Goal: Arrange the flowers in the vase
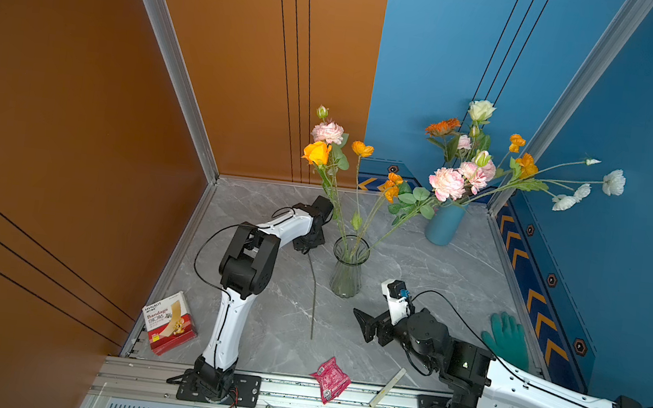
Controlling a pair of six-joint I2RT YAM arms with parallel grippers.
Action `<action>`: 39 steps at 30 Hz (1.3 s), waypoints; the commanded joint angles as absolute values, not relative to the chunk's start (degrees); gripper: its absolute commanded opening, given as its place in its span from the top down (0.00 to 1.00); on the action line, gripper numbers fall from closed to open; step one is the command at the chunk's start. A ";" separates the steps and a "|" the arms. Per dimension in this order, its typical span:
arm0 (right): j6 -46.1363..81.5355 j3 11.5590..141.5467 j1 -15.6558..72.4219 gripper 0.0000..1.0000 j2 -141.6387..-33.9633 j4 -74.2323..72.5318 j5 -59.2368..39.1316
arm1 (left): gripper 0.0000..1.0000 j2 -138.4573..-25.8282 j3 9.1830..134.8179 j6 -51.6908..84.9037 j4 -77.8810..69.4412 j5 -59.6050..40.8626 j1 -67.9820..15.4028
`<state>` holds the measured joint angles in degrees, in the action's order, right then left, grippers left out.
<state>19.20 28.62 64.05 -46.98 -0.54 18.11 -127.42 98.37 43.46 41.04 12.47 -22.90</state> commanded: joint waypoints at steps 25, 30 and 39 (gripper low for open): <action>19.01 29.91 63.27 0.00 -49.24 -1.75 17.62 | 1.00 -73.26 62.44 42.01 27.51 9.67 -10.59; 18.66 31.60 63.46 0.00 -52.13 -3.08 16.29 | 1.00 -65.47 63.28 43.98 25.68 8.69 -11.05; 17.30 33.36 63.46 0.00 -51.94 -2.83 15.72 | 1.00 -60.87 70.15 45.79 24.09 6.72 -13.87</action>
